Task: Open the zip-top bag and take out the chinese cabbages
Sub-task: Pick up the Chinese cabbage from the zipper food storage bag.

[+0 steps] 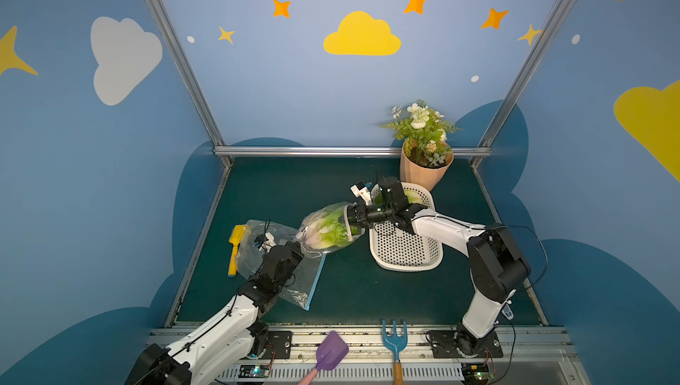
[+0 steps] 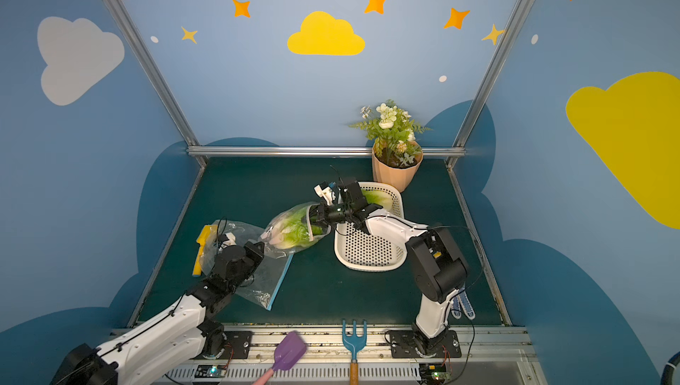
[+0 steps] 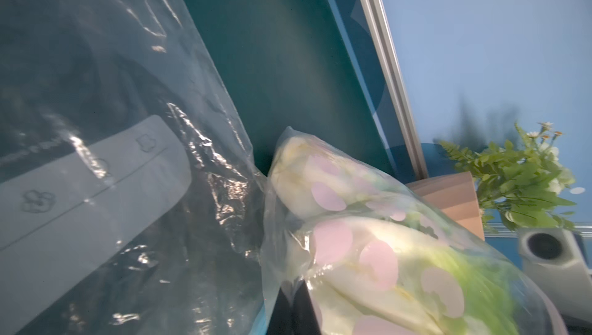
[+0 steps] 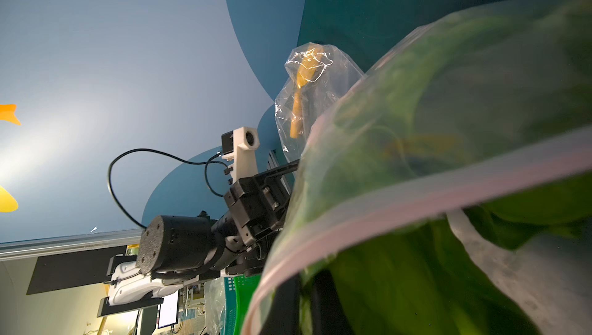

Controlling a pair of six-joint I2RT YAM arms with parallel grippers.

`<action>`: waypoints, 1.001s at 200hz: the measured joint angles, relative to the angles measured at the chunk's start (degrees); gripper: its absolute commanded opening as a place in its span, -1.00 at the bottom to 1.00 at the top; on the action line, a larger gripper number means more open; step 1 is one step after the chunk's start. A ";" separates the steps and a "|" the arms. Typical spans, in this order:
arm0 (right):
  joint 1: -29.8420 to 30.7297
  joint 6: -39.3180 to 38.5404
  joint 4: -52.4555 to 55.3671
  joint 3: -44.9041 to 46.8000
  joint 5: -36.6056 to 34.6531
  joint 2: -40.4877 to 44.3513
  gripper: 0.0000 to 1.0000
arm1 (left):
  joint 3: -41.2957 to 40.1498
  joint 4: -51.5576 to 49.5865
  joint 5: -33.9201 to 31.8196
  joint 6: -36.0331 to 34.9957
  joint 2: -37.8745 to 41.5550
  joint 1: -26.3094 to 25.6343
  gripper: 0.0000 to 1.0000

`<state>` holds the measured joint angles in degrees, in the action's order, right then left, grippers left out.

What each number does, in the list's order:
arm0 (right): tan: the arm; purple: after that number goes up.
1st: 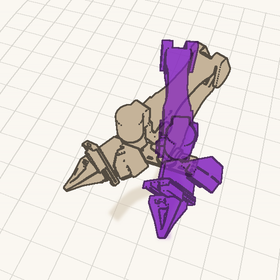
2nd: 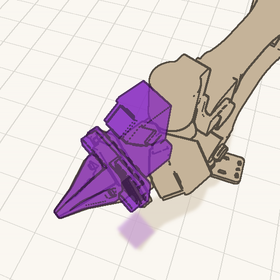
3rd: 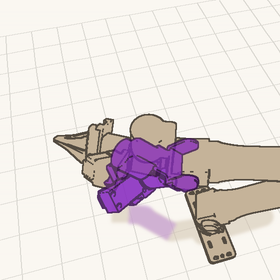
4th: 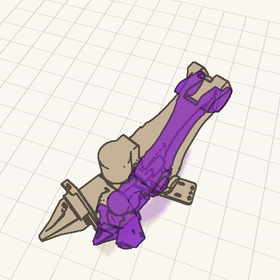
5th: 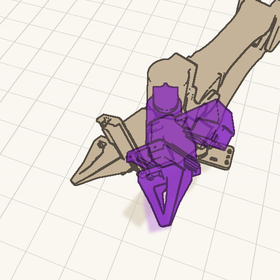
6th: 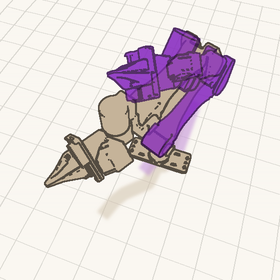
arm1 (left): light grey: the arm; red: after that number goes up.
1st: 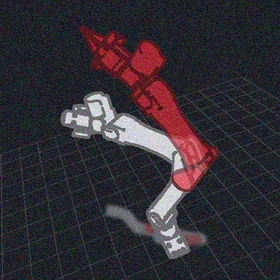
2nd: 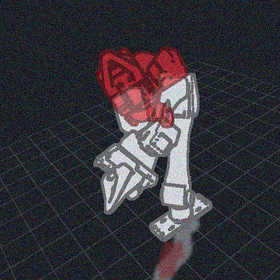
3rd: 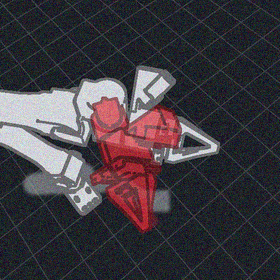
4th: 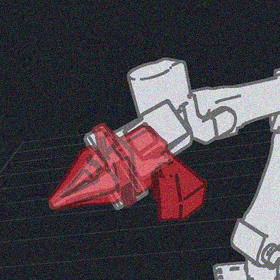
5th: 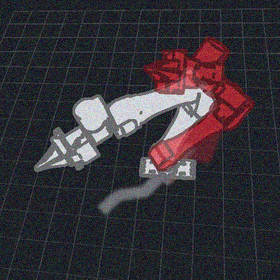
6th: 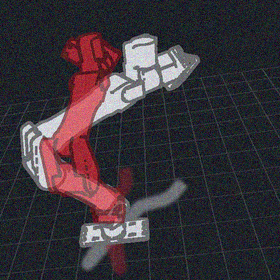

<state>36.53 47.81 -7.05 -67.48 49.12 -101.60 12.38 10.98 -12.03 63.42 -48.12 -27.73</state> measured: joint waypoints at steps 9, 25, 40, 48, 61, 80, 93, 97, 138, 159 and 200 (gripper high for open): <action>0.00 -0.61 1.07 0.00 0.20 0.42 -1.00 | 0.09 -0.74 -0.70 -0.11 0.02 -0.11 -0.91; 0.00 -1.86 3.02 0.00 0.57 1.07 -1.00 | 0.22 -1.92 -2.03 -0.22 0.11 -0.20 -0.91; -0.31 -3.10 4.90 0.00 1.11 1.84 -1.00 | 0.24 -3.85 -4.28 -0.46 0.24 -0.13 -0.91; -0.63 -3.58 5.70 0.00 1.27 2.40 -1.00 | 0.24 -4.90 -5.35 -0.63 0.24 -0.09 -0.91; -1.25 -4.20 6.36 0.00 1.55 3.63 -1.00 | 0.24 -6.36 -6.97 -0.83 0.35 -0.02 -0.91; -1.99 -4.87 6.69 0.00 1.99 5.29 -1.00 | 0.26 -8.26 -8.90 -1.07 0.90 0.17 -0.91; -2.40 -5.55 7.32 -0.02 2.43 6.14 -1.00 | 0.26 -9.03 -9.77 -1.22 1.22 0.50 -0.91; -2.56 -5.84 7.65 -0.02 2.51 6.36 -1.00 | 0.26 -9.25 -9.97 -1.25 1.36 0.63 -0.91; -4.76 -10.60 16.04 -0.04 2.78 9.73 -1.00 | 0.26 -10.43 -10.64 -2.47 2.25 1.49 -0.91; -6.99 -13.66 21.31 -0.04 2.32 13.97 -1.00 | 0.26 -10.58 -10.60 -3.34 2.08 1.99 -0.91; -11.85 -18.80 29.07 -0.13 -0.11 23.65 -1.00 | 0.26 -10.43 -10.16 -4.46 0.33 2.60 -0.91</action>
<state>24.69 29.02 22.02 -67.61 49.01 -77.95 12.64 0.56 -22.20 58.96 -47.79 -25.12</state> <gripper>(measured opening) 0.048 0.049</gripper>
